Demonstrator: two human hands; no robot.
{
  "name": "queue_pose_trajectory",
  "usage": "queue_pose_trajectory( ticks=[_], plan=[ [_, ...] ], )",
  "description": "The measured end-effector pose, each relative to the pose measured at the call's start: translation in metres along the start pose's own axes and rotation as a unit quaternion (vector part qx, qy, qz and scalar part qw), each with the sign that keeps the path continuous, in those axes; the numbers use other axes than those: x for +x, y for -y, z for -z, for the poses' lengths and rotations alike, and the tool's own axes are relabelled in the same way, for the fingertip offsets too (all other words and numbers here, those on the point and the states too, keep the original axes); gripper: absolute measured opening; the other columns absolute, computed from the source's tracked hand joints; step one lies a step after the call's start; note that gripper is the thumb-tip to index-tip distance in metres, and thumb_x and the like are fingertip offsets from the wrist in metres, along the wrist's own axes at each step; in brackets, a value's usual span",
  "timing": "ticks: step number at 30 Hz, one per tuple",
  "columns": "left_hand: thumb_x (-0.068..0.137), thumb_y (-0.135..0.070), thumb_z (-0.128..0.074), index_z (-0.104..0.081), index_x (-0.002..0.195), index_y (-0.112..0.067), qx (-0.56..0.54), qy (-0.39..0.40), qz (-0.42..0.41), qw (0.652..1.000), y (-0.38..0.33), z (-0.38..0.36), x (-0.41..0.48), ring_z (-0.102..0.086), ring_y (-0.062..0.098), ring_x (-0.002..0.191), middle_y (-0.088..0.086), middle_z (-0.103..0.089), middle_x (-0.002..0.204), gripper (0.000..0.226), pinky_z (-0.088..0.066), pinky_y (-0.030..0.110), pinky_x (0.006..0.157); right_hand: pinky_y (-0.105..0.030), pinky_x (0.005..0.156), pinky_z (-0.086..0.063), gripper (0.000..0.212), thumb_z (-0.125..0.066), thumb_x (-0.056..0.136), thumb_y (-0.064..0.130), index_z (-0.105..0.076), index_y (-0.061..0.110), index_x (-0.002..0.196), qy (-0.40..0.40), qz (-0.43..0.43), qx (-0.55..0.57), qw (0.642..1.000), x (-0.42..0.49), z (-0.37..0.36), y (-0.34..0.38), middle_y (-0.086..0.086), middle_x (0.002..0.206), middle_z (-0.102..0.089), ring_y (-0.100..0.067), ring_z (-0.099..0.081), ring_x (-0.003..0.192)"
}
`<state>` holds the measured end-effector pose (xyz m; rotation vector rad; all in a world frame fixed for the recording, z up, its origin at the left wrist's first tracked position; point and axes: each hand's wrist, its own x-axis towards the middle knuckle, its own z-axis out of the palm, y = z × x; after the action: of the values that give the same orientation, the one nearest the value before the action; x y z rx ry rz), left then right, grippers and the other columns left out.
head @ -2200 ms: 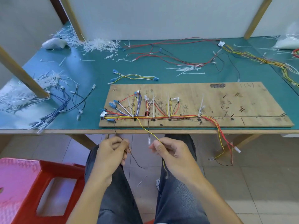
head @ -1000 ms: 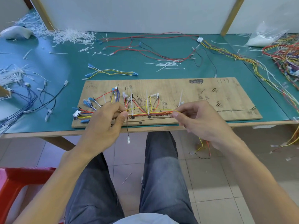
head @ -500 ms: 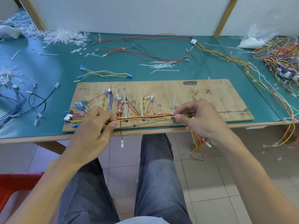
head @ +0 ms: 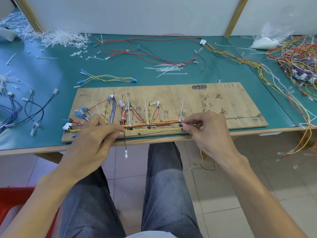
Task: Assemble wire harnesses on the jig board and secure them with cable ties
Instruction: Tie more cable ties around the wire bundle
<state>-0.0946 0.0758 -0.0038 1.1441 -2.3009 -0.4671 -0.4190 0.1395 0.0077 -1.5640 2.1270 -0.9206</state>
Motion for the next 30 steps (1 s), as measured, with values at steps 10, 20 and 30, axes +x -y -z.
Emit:
queue_pose_trajectory(
  ticks=[10, 20, 30],
  plan=[
    [0.104, -0.016, -0.056, -0.075, 0.111, -0.012, -0.003, -0.024, -0.004, 1.0, -0.002, -0.001, -0.001, -0.049, 0.014, 0.09, -0.001, -0.05, 0.09, 0.02, -0.037, 0.012, 0.078, -0.029, 0.064, -0.065, 0.029, -0.077, 0.089, -0.001, -0.082, 0.028, 0.087, -0.06, 0.039, 0.133, 0.988, -0.009, -0.007, -0.013, 0.014, 0.087, -0.074, -0.011, -0.074, 0.085],
    [0.101, -0.024, -0.046, -0.066, 0.088, -0.014, 0.102, 0.006, -0.05, 0.993, 0.0, 0.0, 0.002, -0.038, 0.023, 0.089, -0.013, -0.056, 0.082, 0.026, -0.04, 0.039, 0.077, -0.03, 0.079, -0.054, 0.012, -0.083, 0.087, 0.008, -0.086, 0.018, 0.094, -0.025, 0.092, -0.04, 0.995, -0.009, -0.003, -0.004, 0.005, 0.088, -0.074, -0.013, -0.066, 0.08],
    [0.095, -0.041, -0.061, -0.065, 0.116, -0.014, 0.257, 0.015, -0.119, 0.959, -0.064, -0.023, 0.021, -0.053, 0.033, 0.106, 0.001, -0.062, 0.111, 0.035, -0.045, 0.049, 0.083, -0.04, 0.078, -0.059, 0.01, -0.086, 0.083, 0.021, -0.08, 0.029, 0.084, 0.02, 0.033, -0.064, 0.997, 0.001, 0.006, 0.005, 0.014, 0.075, -0.072, -0.01, -0.068, 0.075]
  ],
)
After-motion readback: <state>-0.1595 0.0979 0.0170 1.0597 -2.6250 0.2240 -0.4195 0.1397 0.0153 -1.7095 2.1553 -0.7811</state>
